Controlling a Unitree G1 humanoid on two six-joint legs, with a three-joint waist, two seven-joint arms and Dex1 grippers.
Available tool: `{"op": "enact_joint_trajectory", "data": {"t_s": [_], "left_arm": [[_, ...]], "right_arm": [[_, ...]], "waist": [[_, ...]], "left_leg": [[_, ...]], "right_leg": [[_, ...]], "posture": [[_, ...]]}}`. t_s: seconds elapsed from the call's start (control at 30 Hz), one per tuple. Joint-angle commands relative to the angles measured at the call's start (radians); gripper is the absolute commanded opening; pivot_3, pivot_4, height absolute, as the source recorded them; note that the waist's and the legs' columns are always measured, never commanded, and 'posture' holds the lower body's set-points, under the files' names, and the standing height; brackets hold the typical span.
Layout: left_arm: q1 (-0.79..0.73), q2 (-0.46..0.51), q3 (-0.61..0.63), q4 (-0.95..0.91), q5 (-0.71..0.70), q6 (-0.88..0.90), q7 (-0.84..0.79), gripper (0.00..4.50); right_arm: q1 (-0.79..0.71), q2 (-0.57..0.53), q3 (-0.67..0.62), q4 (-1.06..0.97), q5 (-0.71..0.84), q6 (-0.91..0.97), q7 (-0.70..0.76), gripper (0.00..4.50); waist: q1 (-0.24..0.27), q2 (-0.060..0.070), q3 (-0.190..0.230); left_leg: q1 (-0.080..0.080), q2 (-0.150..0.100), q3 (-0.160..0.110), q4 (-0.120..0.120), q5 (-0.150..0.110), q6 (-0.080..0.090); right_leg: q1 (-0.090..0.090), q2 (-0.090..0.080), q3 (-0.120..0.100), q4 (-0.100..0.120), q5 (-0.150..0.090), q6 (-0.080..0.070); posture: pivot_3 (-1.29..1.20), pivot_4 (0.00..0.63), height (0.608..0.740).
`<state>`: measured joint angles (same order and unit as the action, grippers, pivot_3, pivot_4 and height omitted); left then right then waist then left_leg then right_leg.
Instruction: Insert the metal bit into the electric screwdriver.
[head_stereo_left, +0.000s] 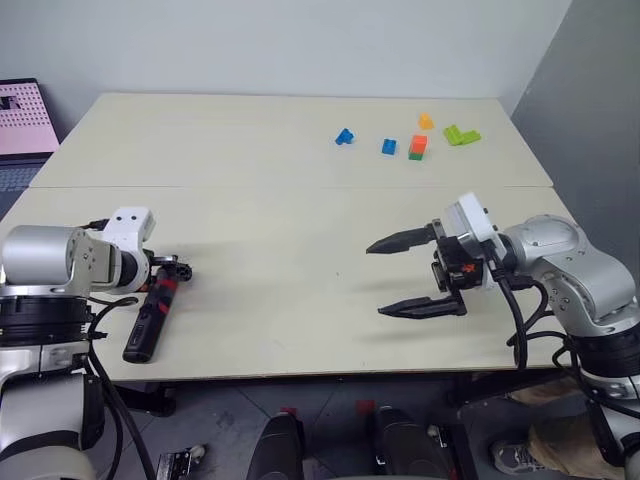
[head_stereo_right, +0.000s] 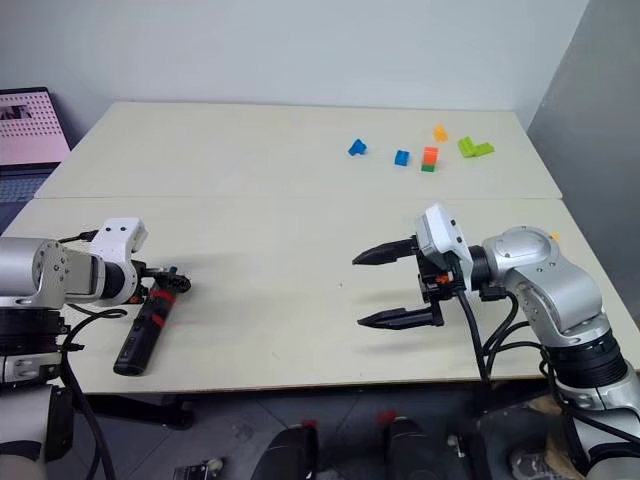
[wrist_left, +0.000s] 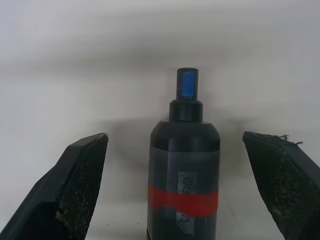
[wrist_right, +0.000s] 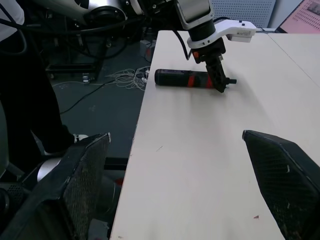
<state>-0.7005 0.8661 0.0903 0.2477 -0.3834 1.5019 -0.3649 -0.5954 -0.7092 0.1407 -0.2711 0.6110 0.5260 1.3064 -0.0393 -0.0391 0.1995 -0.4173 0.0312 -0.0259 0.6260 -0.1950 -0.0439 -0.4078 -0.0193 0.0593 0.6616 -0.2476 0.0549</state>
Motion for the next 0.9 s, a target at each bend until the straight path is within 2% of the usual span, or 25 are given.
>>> {"op": "enact_joint_trajectory", "data": {"t_s": [0.03, 0.07, 0.27, 0.47, 0.7, 0.9], "left_arm": [[-0.033, -0.006, -0.013, 0.026, 0.024, -0.039, -0.014, 4.13], [-0.036, -0.007, -0.016, 0.033, 0.027, -0.044, -0.016, 4.05], [-0.038, -0.023, -0.033, 0.05, 0.037, -0.061, -0.041, 2.71], [-0.031, -0.019, -0.044, 0.051, 0.047, -0.074, -0.061, 1.67], [-0.023, -0.005, -0.088, 0.018, 0.068, -0.147, -0.104, 1.65], [-0.044, -0.057, -0.09, -0.099, 0.053, -0.178, -0.118, 1.65]], "right_arm": [[-0.017, -0.014, -0.025, -0.034, 0.011, -0.004, 0.009, 4.5], [-0.017, -0.015, -0.025, -0.036, 0.012, -0.004, 0.009, 4.5], [-0.019, -0.027, -0.031, -0.036, 0.012, -0.002, 0.01, 4.5], [-0.015, -0.052, -0.039, -0.035, 0.015, 0.004, 0.014, 4.5], [-0.03, -0.087, -0.064, -0.01, 0.013, 0.007, 0.016, 4.5], [-0.007, -0.122, -0.112, -0.019, 0.013, 0.021, -0.012, 4.5]], "waist": [[0.002, 0.0, 0.0], [0.002, 0.0, 0.0], [0.007, 0.0, 0.0], [0.007, 0.0, 0.0], [0.008, 0.0, 0.0], [0.016, 0.0, 0.0]], "left_leg": [[0.0, 0.0, 0.0, 0.0, 0.0, 0.0], [0.0, 0.0, 0.0, 0.0, 0.0, 0.0], [0.0, 0.0, 0.0, 0.0, 0.0, 0.0], [0.0, 0.0, 0.0, 0.0, 0.0, 0.0], [0.0, 0.0, 0.0, 0.001, 0.0, 0.0], [-0.001, 0.0, 0.0, 0.002, 0.0, 0.0]], "right_leg": [[0.0, 0.0, 0.0, 0.0, 0.0, 0.0], [0.0, 0.0, 0.0, 0.0, 0.0, 0.0], [0.0, 0.0, 0.0, 0.0, 0.0, 0.0], [0.0, 0.0, 0.0, 0.001, 0.0, 0.0], [0.0, 0.0, 0.0, 0.001, 0.0, 0.0], [0.0, -0.001, 0.0, 0.001, 0.0, -0.001]], "posture": [[0.0, 0.15, 0.74], [0.0, 0.15, 0.74], [0.0, 0.15, 0.74], [0.0, 0.15, 0.74], [0.0, 0.15, 0.74], [0.0, 0.15, 0.74]]}}
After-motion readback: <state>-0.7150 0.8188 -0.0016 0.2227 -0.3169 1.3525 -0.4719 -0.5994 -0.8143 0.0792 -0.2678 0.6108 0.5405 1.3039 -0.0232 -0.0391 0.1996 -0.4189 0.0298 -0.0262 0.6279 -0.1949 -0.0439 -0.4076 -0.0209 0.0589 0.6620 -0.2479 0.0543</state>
